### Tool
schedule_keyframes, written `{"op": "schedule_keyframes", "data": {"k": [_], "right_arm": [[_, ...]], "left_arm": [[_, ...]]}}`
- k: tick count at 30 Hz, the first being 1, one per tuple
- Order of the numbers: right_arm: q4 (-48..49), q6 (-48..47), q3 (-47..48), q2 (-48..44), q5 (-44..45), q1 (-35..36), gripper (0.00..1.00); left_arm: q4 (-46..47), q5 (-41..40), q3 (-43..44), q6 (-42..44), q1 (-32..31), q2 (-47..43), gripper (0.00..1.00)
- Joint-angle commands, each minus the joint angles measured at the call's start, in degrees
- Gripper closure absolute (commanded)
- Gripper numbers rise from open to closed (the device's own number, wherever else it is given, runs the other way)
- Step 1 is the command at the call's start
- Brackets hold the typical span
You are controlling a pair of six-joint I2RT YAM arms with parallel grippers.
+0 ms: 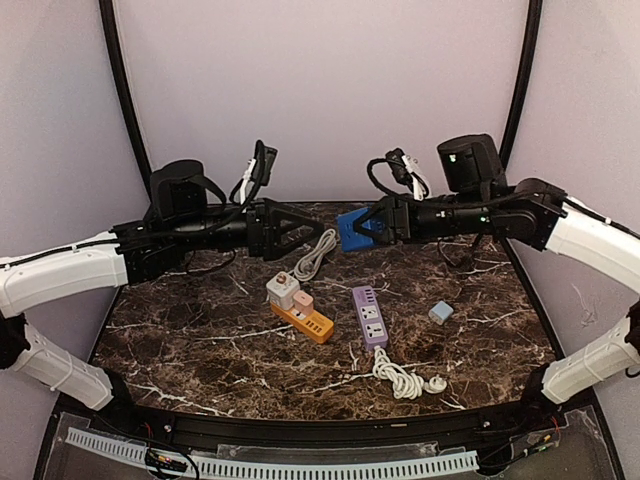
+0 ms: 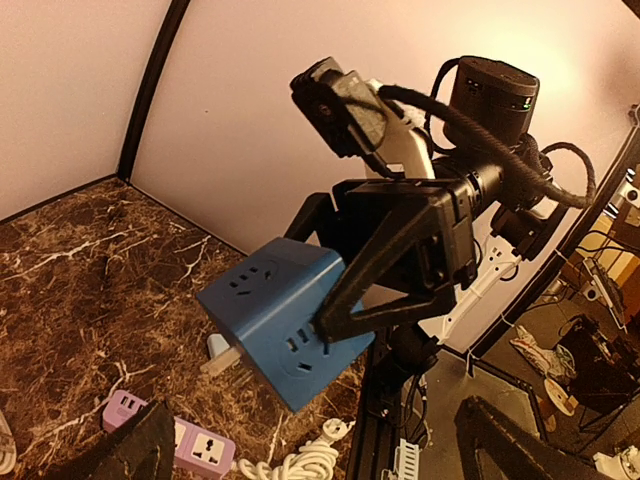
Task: Insert the plug
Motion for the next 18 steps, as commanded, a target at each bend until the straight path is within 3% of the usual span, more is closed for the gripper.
{"op": "schedule_keyframes", "data": {"k": [1, 11, 18], "right_arm": [[-8.66, 3.96, 5.36, 3.29, -3.13, -4.69, 1.0], [-19.23, 5.06, 10.56, 10.52, -9.18, -11.01, 1.0], [-25.63, 2.33, 14.96, 16.65, -11.28, -13.09, 1.0]], "left_arm": [[-11.08, -1.36, 3.6, 1.26, 0.54, -1.93, 0.01], [-18.79, -7.73, 4.44, -9.17, 1.72, -1.14, 0.01], [-34.88, -13.05, 11.66, -11.36, 2.37, 4.22, 0.01]]}}
